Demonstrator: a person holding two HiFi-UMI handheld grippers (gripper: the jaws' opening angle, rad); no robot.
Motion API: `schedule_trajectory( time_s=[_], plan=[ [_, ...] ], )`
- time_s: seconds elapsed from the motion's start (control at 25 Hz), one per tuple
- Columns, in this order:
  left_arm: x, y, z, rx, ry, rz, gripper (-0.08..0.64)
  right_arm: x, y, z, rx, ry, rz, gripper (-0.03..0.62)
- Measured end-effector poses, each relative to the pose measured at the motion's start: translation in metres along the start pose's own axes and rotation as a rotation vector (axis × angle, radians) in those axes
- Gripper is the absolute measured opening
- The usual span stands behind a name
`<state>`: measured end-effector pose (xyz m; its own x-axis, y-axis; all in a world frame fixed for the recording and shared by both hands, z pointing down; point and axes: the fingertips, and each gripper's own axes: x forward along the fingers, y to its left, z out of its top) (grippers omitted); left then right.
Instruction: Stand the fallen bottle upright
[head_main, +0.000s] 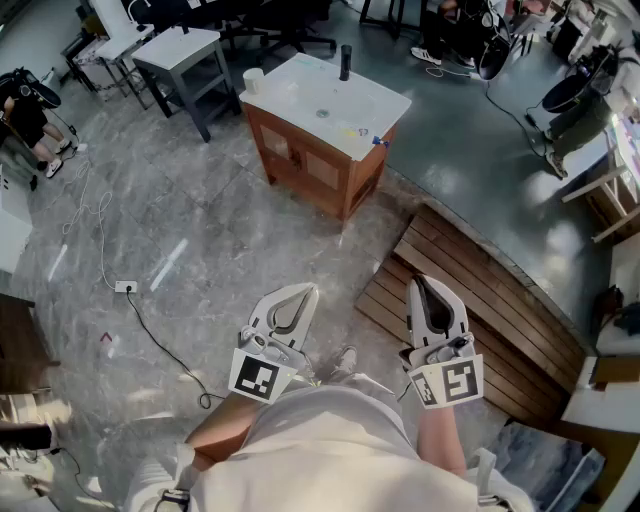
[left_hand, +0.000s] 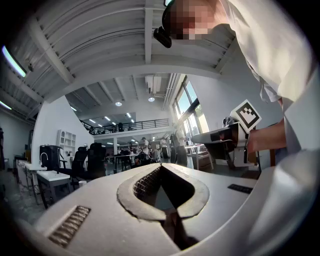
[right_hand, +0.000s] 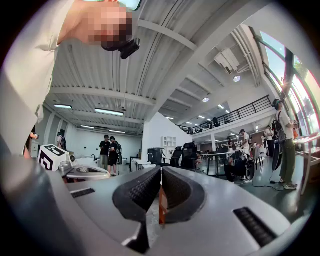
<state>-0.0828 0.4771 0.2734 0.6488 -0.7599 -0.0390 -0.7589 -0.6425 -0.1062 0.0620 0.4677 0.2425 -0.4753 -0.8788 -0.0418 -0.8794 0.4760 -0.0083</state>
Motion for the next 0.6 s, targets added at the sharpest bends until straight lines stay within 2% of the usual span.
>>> schedule_trajectory(
  time_s=[0.32,0.6],
  plan=[
    [0.015,0.005,-0.004,-0.013,0.007,0.049,0.017,0.012,-0.017,-0.002,0.004,0.0,0.044,0.041],
    [0.035,0.001,-0.011,0.008,0.03,0.088,0.017,0.022,-0.037,-0.008,0.017,-0.015,0.105,0.041]
  ],
)
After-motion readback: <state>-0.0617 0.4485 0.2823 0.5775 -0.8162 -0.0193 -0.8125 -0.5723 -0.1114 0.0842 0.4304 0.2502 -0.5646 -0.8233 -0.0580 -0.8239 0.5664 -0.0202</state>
